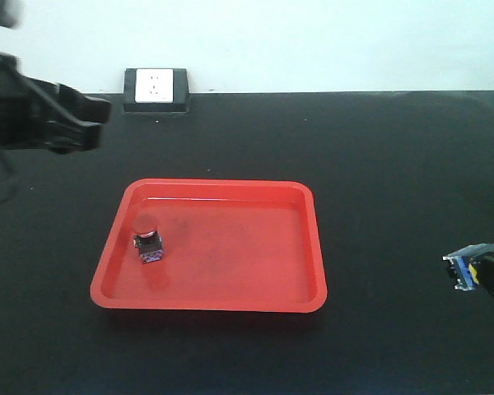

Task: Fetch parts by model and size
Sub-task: 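Open the left gripper and lift it away from the tray, then move the right gripper with the yellow button toward the tray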

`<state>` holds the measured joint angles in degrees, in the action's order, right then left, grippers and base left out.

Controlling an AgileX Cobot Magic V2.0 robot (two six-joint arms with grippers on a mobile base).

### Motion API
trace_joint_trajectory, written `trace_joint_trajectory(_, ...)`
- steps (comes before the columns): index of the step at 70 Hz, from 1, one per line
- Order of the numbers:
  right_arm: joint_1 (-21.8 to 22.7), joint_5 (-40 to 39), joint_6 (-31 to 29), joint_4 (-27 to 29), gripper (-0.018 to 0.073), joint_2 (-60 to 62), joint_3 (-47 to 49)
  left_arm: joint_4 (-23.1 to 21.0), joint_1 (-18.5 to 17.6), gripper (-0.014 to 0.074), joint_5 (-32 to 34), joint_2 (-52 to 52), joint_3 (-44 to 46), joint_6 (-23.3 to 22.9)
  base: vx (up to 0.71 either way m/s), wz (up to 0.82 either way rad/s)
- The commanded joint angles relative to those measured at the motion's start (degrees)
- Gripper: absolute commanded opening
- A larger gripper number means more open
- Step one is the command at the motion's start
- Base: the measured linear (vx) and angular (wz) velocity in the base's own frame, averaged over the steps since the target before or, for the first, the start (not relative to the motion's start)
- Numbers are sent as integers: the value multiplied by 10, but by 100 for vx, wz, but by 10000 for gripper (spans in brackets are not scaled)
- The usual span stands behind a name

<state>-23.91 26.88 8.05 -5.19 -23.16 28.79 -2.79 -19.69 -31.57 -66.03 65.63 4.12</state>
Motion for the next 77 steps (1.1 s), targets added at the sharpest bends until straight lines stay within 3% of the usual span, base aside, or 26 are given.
trace_joint_trajectory(1,3,-45,-2,-6,-10,-8,16,-5,-3,482,-10,58,16,-1,0,0)
trace_joint_trajectory(15,3,-45,-2,-6,-10,-8,16,-5,-3,482,-43,141,-14,0,0,0)
trace_joint_trajectory(47,3,-45,-2,-6,-10,-8,16,-6,-3,482,-31,390,-245,-5,0,0)
trace_joint_trajectory(57,3,-45,-2,-6,-10,-8,16,-35,-3,482,-28,462,-311,-5,0,0)
trace_joint_trajectory(77,3,-45,-2,-6,-10,-8,16,-42,-3,482,-26,524,-381,-5,0,0)
